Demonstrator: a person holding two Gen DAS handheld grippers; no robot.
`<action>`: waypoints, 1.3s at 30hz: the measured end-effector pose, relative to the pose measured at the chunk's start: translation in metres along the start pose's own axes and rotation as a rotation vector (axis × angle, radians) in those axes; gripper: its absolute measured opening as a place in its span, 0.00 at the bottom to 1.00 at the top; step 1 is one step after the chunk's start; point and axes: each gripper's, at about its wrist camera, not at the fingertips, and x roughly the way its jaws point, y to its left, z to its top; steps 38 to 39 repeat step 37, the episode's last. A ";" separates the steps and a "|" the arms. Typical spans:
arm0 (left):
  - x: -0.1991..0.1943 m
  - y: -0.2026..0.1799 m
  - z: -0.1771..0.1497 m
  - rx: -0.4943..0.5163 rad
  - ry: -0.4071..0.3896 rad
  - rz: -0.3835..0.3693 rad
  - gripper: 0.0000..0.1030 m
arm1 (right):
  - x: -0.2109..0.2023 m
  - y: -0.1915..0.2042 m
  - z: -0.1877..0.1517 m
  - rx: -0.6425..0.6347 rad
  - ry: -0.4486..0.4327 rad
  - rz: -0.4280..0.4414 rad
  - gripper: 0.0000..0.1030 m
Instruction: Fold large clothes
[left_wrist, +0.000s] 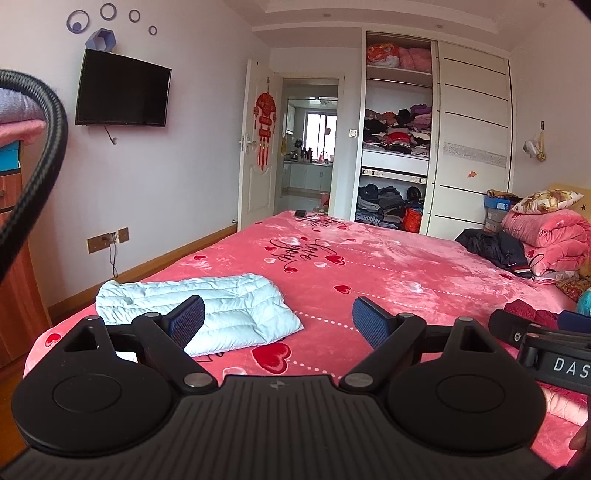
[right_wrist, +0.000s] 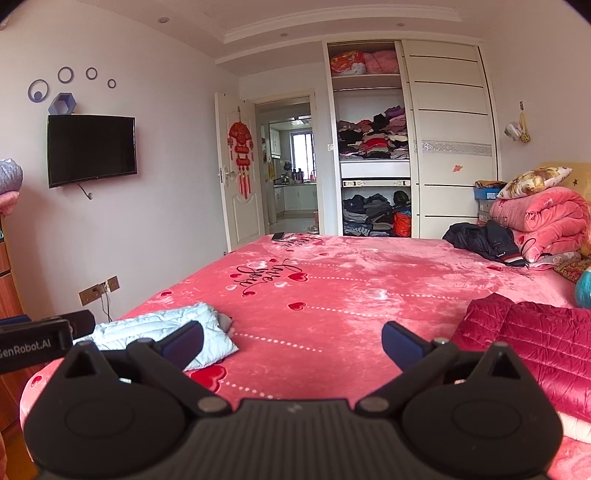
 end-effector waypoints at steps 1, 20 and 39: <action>0.000 0.001 0.001 -0.003 -0.001 -0.007 1.00 | -0.001 -0.002 0.000 0.004 -0.004 -0.001 0.99; 0.037 -0.008 -0.019 0.020 0.087 -0.091 1.00 | 0.010 -0.031 -0.018 0.030 0.031 -0.057 0.99; 0.069 -0.023 -0.036 0.074 0.163 -0.148 1.00 | 0.039 -0.066 -0.045 0.083 0.088 -0.113 0.99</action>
